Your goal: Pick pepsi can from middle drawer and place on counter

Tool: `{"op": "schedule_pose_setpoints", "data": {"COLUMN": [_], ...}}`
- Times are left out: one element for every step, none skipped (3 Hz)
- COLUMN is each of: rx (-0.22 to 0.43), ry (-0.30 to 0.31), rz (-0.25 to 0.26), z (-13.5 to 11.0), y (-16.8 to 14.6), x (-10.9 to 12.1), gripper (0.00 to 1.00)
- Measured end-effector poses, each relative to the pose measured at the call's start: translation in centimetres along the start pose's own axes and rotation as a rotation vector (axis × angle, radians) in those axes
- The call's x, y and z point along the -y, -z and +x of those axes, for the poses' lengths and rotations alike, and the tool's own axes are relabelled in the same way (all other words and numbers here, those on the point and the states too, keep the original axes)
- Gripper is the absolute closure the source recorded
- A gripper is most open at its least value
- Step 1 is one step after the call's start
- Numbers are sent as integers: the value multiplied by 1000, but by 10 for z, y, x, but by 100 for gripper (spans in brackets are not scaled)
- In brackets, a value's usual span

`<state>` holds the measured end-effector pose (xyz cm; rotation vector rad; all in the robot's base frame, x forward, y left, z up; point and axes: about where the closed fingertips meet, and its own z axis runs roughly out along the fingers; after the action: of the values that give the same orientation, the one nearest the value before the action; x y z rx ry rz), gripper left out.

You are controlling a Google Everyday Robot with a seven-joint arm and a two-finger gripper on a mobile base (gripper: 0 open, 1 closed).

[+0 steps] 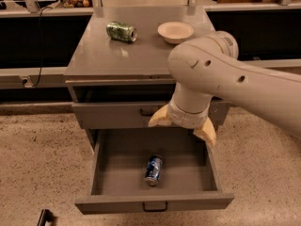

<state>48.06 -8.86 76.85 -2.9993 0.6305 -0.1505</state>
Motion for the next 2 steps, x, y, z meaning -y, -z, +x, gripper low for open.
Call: {"op": "schedule_pose_setpoints", "data": {"rx": [-34,6], "ry": [71,107], "rz": [59,21], "z": [3,4], "y": [-7,-22], "x": [16,24], "gripper": [0,0]}}
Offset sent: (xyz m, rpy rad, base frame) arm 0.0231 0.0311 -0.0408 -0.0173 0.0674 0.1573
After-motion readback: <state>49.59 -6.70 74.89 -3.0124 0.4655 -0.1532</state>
